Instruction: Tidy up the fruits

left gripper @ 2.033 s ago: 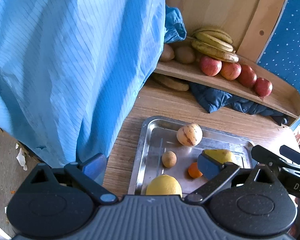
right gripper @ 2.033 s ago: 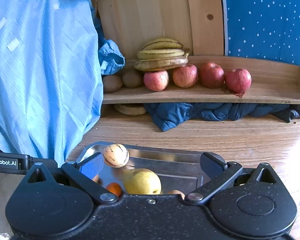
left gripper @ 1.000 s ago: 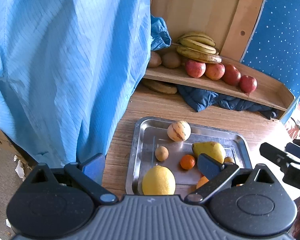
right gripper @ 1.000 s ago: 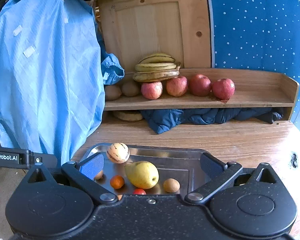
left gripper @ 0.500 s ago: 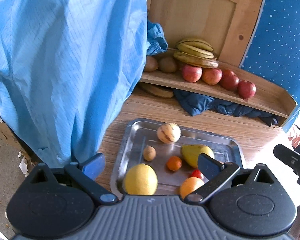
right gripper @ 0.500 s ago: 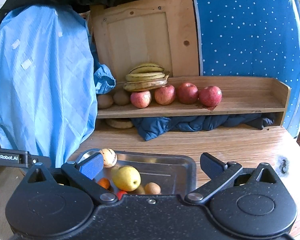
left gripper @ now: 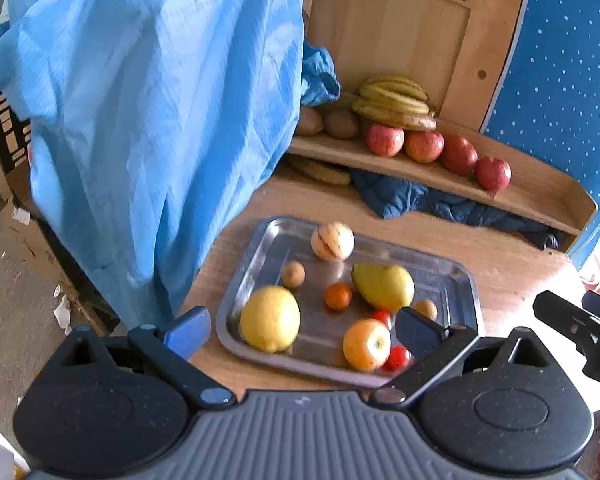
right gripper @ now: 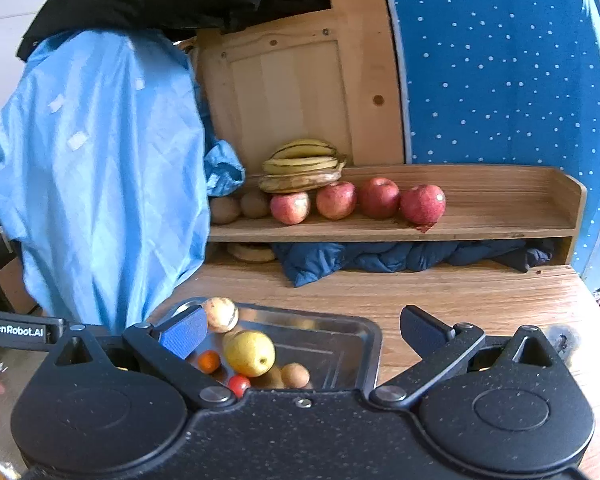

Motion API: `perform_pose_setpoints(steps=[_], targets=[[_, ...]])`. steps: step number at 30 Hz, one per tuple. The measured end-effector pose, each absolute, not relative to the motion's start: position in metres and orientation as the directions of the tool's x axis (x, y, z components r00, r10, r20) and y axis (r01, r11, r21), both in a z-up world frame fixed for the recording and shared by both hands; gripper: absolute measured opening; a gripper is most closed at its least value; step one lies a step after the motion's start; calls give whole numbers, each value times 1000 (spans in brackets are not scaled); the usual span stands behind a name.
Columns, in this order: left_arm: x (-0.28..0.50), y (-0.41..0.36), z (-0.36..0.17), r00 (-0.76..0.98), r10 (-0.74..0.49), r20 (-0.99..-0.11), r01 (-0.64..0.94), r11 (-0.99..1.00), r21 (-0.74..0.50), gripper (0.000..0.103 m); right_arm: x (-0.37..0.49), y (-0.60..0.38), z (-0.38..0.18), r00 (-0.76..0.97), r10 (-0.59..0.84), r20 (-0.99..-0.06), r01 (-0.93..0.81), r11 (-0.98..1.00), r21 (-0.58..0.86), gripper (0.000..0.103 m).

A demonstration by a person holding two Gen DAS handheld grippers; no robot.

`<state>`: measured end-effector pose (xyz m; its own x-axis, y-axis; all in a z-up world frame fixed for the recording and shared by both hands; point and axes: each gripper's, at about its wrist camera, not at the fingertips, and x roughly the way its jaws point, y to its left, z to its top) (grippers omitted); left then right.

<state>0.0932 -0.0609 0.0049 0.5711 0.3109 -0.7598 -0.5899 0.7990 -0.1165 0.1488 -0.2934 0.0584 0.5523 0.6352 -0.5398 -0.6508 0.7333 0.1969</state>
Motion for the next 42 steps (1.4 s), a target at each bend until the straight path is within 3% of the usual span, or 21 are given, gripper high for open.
perform_pose_setpoints(steps=[24, 42], targets=[[55, -34, 21, 604, 285, -744, -564, 813, -146, 102, 122, -292, 66, 562, 613, -555, -625, 754, 201, 102], [-6, 16, 19, 639, 244, -729, -469, 876, -117, 102, 31, -244, 66, 629, 555, -544, -542, 815, 205, 102]])
